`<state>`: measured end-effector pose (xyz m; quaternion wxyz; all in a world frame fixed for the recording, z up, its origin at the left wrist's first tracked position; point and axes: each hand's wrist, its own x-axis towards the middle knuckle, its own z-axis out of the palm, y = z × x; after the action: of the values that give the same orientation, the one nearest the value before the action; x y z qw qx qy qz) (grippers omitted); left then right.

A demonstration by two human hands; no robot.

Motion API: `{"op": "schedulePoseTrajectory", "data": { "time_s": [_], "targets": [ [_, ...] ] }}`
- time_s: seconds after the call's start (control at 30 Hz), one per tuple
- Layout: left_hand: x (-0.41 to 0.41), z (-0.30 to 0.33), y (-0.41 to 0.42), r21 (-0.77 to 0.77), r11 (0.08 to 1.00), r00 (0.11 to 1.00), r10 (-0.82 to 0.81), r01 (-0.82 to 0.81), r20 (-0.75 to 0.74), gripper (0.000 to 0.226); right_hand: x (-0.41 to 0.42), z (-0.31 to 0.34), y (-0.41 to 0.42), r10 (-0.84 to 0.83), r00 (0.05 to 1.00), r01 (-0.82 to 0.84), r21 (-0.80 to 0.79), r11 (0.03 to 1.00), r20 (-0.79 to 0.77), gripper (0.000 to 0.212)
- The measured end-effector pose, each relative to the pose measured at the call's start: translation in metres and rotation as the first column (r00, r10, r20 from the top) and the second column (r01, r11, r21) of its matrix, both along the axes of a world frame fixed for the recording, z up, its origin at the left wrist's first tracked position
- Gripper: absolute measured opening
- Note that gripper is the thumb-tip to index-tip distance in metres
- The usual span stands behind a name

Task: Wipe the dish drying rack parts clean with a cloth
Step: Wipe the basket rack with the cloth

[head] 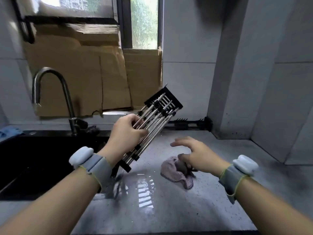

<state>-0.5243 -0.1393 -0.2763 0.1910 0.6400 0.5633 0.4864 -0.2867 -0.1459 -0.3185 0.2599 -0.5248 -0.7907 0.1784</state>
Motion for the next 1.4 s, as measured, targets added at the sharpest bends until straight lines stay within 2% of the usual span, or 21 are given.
{"op": "schedulePoseTrajectory", "data": {
  "time_s": [0.07, 0.13, 0.2, 0.27, 0.33, 0.4, 0.47, 0.6, 0.67, 0.73, 0.8, 0.87, 0.93, 1.03, 1.13, 1.23, 1.4],
  "targets": [
    [0.000, -0.002, -0.005, 0.074, 0.997, 0.975, 0.038, -0.022, -0.221, 0.018, 0.006, 0.019, -0.005, -0.046, 0.998, 0.050, 0.130, 0.990, -0.037, 0.039],
    [0.003, -0.004, -0.008, 0.155, 0.988, 0.937, 0.047, 0.008, -0.347, 0.019, 0.011, 0.036, -0.013, -0.046, 0.995, 0.070, 0.294, 0.953, -0.087, 0.039],
    [0.011, -0.007, -0.009, 0.216, 0.973, 0.881, 0.027, 0.087, -0.473, 0.023, 0.012, 0.046, -0.022, 0.013, 0.997, 0.022, 0.447, 0.894, -0.075, 0.042],
    [0.023, -0.010, -0.011, 0.256, 0.948, 0.802, 0.003, 0.187, -0.597, 0.023, 0.013, 0.051, -0.029, 0.059, 0.997, -0.071, 0.527, 0.847, 0.039, 0.046],
    [0.037, -0.012, -0.014, 0.291, 0.923, 0.745, 0.007, 0.251, -0.667, 0.024, 0.012, 0.051, -0.032, 0.048, 0.981, -0.142, 0.527, 0.838, 0.188, 0.055],
    [0.062, -0.012, -0.019, 0.317, 0.893, 0.718, -0.009, 0.320, -0.696, 0.026, 0.023, 0.045, -0.035, -0.043, 0.954, -0.126, 0.530, 0.839, 0.295, 0.058],
    [0.094, -0.011, -0.024, 0.347, 0.859, 0.694, -0.012, 0.375, -0.720, 0.030, 0.044, 0.036, -0.040, -0.165, 0.930, -0.048, 0.554, 0.831, 0.328, 0.053],
    [0.149, -0.012, -0.029, 0.370, 0.825, 0.649, 0.005, 0.427, -0.761, 0.029, 0.093, 0.029, -0.060, -0.281, 0.929, 0.122, 0.519, 0.846, 0.240, 0.031],
    [0.172, -0.012, -0.034, 0.370, 0.802, 0.612, 0.006, 0.469, -0.791, 0.027, 0.117, 0.029, -0.069, -0.316, 0.927, 0.186, 0.485, 0.854, 0.200, 0.027],
    [0.197, -0.012, -0.041, 0.382, 0.744, 0.560, 0.011, 0.549, -0.828, 0.034, 0.146, 0.025, -0.082, -0.363, 0.908, 0.221, 0.497, 0.839, 0.209, 0.025],
    [0.208, -0.010, -0.046, 0.328, 0.695, 0.501, -0.053, 0.640, -0.864, 0.054, 0.176, 0.018, -0.094, -0.383, 0.899, 0.237, 0.503, 0.831, 0.211, 0.023],
    [0.206, -0.007, -0.043, 0.268, 0.614, 0.443, -0.150, 0.743, -0.884, 0.065, 0.206, 0.009, -0.106, -0.403, 0.891, 0.248, 0.519, 0.818, 0.210, 0.025],
    [0.198, -0.004, -0.036, 0.184, 0.553, 0.357, -0.222, 0.812, -0.908, 0.066, 0.235, 0.002, -0.118, -0.427, 0.882, 0.275, 0.521, 0.808, 0.197, 0.028],
    [0.191, -0.007, -0.025, 0.077, 0.516, 0.245, -0.267, 0.853, -0.932, 0.067, 0.256, -0.008, -0.130, -0.430, 0.887, 0.299, 0.502, 0.812, 0.167, 0.028],
    [0.222, -0.021, -0.025, 0.011, 0.476, 0.175, -0.301, 0.880, -0.937, 0.055, 0.274, -0.026, -0.144, -0.445, 0.881, 0.325, 0.476, 0.817, 0.163, 0.025],
    [0.253, -0.031, -0.028, 0.011, 0.431, 0.197, -0.390, 0.902, -0.899, 0.040, 0.292, -0.029, -0.150, -0.464, 0.868, 0.342, 0.462, 0.818, 0.178, 0.023],
    [0.293, -0.035, -0.037, 0.101, 0.430, 0.324, -0.485, 0.897, -0.812, 0.035, 0.327, -0.003, -0.150, -0.512, 0.835, 0.354, 0.517, 0.779, 0.200, 0.028]
  ]
}}
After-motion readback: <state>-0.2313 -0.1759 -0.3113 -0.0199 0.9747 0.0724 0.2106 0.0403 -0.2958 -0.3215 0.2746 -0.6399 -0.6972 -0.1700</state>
